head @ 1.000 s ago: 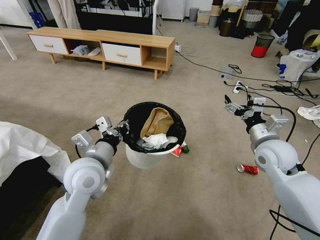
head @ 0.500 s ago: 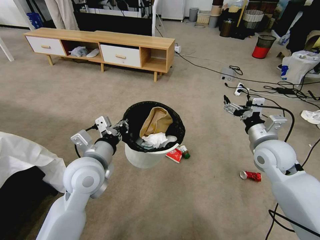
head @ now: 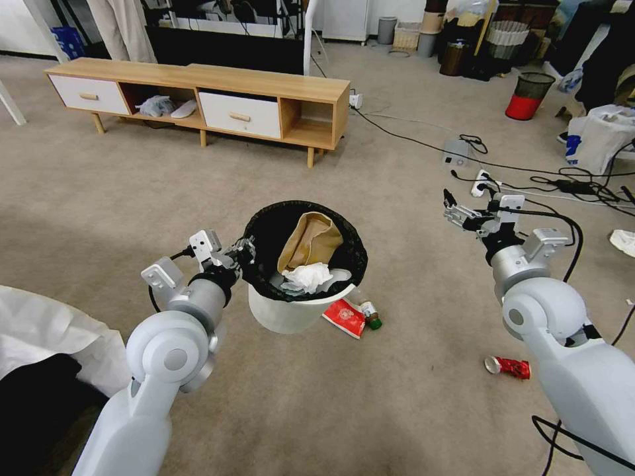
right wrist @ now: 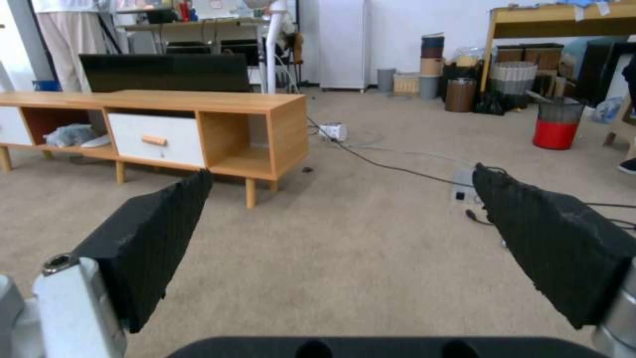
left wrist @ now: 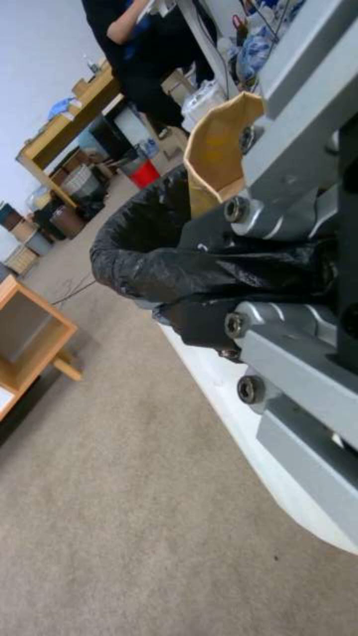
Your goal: Pick up the trash bin and place the garbage on the floor into it.
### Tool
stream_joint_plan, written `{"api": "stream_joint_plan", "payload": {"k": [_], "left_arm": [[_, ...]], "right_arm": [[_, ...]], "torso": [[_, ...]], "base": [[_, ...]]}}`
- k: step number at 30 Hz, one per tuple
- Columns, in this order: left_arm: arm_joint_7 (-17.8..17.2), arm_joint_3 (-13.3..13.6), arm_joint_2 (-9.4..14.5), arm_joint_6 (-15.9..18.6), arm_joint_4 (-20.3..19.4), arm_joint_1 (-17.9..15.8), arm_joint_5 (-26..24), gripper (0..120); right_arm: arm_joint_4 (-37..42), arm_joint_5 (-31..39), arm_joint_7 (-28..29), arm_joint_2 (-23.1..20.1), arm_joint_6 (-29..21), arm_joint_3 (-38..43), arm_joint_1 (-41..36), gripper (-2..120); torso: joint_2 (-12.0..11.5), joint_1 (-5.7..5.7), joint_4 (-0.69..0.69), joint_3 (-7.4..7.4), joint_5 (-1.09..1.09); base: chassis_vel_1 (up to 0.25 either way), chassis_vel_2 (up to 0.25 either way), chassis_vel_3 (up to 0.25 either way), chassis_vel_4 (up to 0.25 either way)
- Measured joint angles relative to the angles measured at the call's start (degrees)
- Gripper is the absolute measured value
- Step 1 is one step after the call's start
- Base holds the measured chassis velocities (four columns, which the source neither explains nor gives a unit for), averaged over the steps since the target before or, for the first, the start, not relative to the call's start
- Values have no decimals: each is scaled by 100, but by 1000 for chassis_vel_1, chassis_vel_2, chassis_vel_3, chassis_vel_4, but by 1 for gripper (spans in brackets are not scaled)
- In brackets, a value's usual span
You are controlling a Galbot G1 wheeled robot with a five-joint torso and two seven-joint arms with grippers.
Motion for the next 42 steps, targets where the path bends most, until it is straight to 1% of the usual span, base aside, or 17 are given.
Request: {"api": "stream_joint_plan", "payload": {"k": [28,34,42], "left_arm": [[22,13,-22,-4,108,-68,3,6],[25,13,-20,-7,114,-67,1,6],[26,12,-19,-10,114,-44,4,6]], "right_arm": [[-108,-50,-21,65,42,-53,63,100],[-157,-243,26,84,79,-101,77,100],[-190,-316,17,82,159,-131,87,100]], "torso": [[0,0,0,0,1],[0,0,-1,1,0],[0,0,-1,-1,0]], "base": [[-83,87,86,-85],[-97,75,88,-79],[-7,13,13,-9]]}}
